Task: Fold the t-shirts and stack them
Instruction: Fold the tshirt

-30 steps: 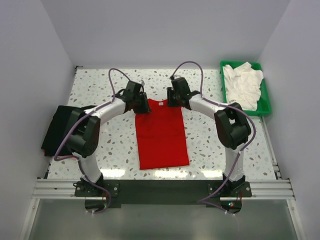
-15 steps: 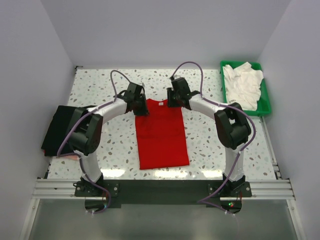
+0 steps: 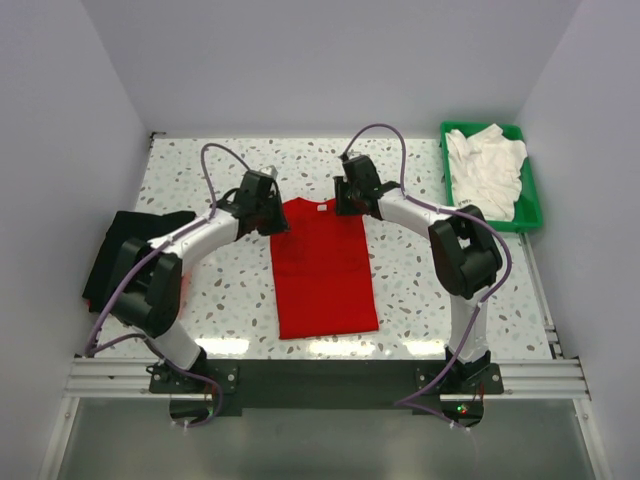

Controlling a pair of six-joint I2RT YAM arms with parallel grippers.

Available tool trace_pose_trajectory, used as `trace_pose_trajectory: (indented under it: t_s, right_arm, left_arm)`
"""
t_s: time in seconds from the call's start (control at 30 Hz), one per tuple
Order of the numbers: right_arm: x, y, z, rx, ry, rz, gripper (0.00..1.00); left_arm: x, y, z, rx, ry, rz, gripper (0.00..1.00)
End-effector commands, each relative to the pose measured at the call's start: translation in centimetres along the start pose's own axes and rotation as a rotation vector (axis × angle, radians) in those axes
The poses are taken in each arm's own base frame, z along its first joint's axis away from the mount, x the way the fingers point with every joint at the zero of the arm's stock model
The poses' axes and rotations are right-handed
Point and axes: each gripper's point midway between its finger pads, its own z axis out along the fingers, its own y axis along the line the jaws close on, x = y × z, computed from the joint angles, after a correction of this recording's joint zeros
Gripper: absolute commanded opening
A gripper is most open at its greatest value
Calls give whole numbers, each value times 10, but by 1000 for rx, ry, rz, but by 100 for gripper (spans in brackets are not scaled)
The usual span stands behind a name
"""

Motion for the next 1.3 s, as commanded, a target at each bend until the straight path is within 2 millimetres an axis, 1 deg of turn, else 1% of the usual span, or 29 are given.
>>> trace_pose_trajectory:
  t_s: [0.0,0.17,0.33,0.43,0.5,0.53,0.57,0.67,0.7,0.77,0.8,0.87,0.9,0.97,1.0,1.03,1.07,1.1,1.13,1.17,1.2,1.23,1.27]
  right_arm:
    - [-20,2,-13,-5,-57,-15,37]
    - [-20,2,-15,-6,-53,-14,37]
    - [-20,2,-21,-7,-57,-12,37]
    - [-18,-1,-25,4,-57,-2,37]
    - [-13,-3,-27,13,-43,10,37]
    - [-14,-3,-29,11,-45,16,37]
    - [-12,-4,-30,13,-39,24,37]
    - [-5,-5,-34,20,-28,41,36]
    - [-2,-8,-35,26,-19,49,37]
    - [2,-8,-40,27,-11,56,37]
    - [4,-9,-44,29,-4,64,37]
    - [9,-11,-50,32,11,74,37]
    - [8,-11,-60,32,10,82,39]
    - [17,-17,-68,53,29,92,42]
    - [20,-18,-77,55,41,98,43]
    - [25,-19,-82,57,54,102,46]
    - [36,-23,-86,61,81,105,48]
    - [39,-22,-97,49,83,111,50]
    - [44,-21,-103,35,89,115,52]
    - [65,-27,-106,37,131,117,52]
    - [77,-25,-110,17,158,131,52]
    - [78,-26,-122,7,140,138,53]
    - [105,-28,-125,-7,199,151,53]
  left_arm:
    - [-6,5,-7,-26,-72,-22,0]
    - [6,18,-2,-72,-52,-58,0]
    - [7,41,13,-158,-53,-99,0]
    - [0,51,21,-177,-60,-131,0]
    - [-8,49,24,-168,-67,-138,0]
    - [-8,53,28,-181,-62,-142,0]
    - [-14,50,28,-179,-69,-143,0]
    - [-18,50,33,-182,-66,-145,0]
    - [-19,49,33,-178,-63,-145,2]
    - [-22,48,34,-171,-66,-141,6]
    - [-23,47,34,-170,-68,-140,12]
    - [-28,43,29,-155,-82,-137,18]
    - [-31,40,24,-146,-94,-137,25]
    - [-32,37,16,-140,-104,-137,36]
    - [-33,38,12,-141,-110,-139,48]
    - [-36,36,4,-142,-122,-139,53]
    - [-35,38,-1,-150,-124,-140,58]
    - [-38,38,-9,-154,-138,-145,64]
    - [-35,40,-15,-161,-132,-150,66]
    - [-24,45,-17,-172,-116,-164,68]
    - [-19,45,-22,-167,-111,-174,70]
    - [-17,41,-34,-143,-124,-182,71]
    - [5,50,-34,-155,-85,-213,71]
